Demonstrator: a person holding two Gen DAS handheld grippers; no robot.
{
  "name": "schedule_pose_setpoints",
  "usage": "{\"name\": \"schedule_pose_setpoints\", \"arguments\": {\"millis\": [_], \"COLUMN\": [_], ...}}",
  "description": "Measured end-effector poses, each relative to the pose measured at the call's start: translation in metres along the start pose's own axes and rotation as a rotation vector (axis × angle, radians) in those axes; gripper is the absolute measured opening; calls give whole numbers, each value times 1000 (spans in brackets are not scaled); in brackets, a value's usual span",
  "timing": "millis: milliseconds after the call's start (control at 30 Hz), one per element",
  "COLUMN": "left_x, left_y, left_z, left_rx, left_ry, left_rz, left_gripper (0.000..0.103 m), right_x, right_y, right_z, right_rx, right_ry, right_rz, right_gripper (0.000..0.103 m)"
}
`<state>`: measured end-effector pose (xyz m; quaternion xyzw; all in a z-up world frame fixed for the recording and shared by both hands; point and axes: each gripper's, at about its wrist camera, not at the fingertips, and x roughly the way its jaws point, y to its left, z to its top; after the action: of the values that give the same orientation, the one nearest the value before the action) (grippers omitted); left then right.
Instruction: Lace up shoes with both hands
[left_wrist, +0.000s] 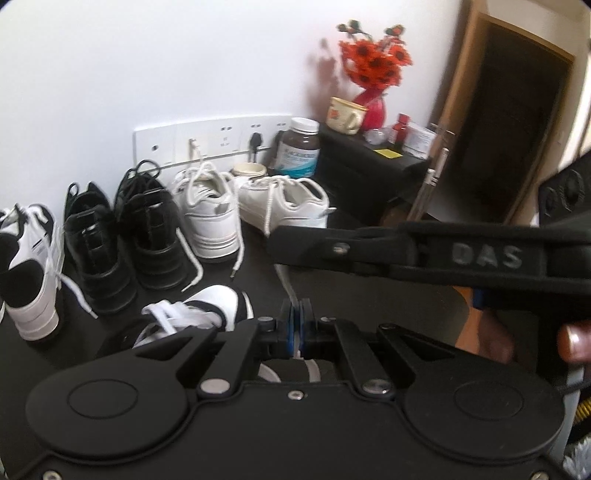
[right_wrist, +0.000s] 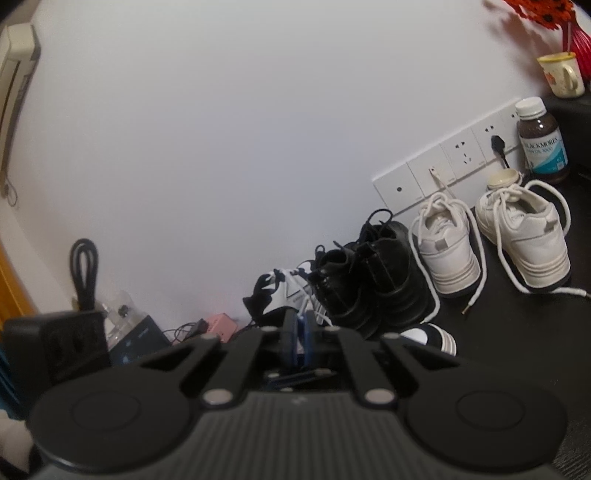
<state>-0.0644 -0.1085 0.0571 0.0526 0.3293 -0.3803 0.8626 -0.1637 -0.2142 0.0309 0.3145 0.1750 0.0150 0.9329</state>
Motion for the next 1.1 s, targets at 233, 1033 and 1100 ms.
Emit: {"name": "schedule_pose_setpoints", "arguments": {"millis": [233, 1033, 1100], "left_x": [4, 11, 11], "left_y": [-7, 3, 2], "left_z": [-3, -1, -1], "left_rx": [47, 2, 8], "left_ry": [18, 25, 27], "left_rz": [-22, 5, 1], "left_gripper": [2, 2, 2], "right_x": [2, 6, 8], "right_y": [-4, -2, 2], "right_z": [2, 4, 4], "right_rx": [26, -72, -127], "right_ry": [4, 96, 120], "right_rz": [-12, 10, 1], "right_gripper": [5, 31, 29]}}
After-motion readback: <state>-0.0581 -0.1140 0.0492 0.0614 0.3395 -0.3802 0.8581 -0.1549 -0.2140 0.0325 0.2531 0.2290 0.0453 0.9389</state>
